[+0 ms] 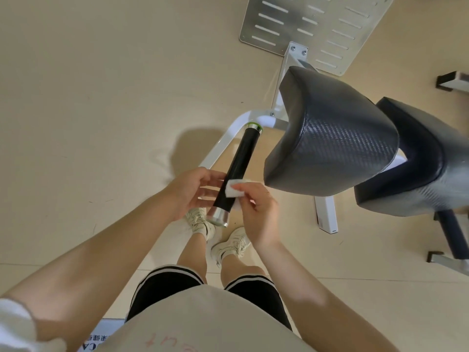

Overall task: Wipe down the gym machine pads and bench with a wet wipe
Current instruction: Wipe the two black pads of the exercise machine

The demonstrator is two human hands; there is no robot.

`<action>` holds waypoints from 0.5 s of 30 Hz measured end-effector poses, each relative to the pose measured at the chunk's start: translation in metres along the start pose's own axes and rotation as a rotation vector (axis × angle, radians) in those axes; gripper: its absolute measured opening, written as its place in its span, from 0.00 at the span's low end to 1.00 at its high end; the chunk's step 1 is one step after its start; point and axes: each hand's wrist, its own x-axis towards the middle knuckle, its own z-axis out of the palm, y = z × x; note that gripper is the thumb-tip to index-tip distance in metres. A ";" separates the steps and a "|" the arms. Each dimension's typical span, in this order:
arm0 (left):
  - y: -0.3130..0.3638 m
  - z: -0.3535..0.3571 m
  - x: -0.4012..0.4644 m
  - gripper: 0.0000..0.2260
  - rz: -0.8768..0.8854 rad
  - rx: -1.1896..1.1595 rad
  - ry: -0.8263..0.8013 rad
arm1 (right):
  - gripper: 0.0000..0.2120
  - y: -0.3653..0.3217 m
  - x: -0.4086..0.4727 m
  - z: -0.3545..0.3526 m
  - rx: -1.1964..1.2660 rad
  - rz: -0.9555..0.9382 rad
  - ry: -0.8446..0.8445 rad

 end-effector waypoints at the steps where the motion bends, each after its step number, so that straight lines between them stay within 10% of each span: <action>1: 0.001 0.000 0.000 0.16 -0.001 0.010 0.001 | 0.11 -0.002 -0.003 -0.004 0.001 -0.011 -0.060; 8: 0.000 -0.005 0.000 0.16 -0.002 -0.036 -0.019 | 0.13 -0.049 0.084 -0.008 -0.276 -0.221 0.039; 15: -0.006 -0.019 -0.002 0.13 0.049 -0.034 0.135 | 0.15 -0.060 0.129 0.006 -1.059 -0.147 -0.736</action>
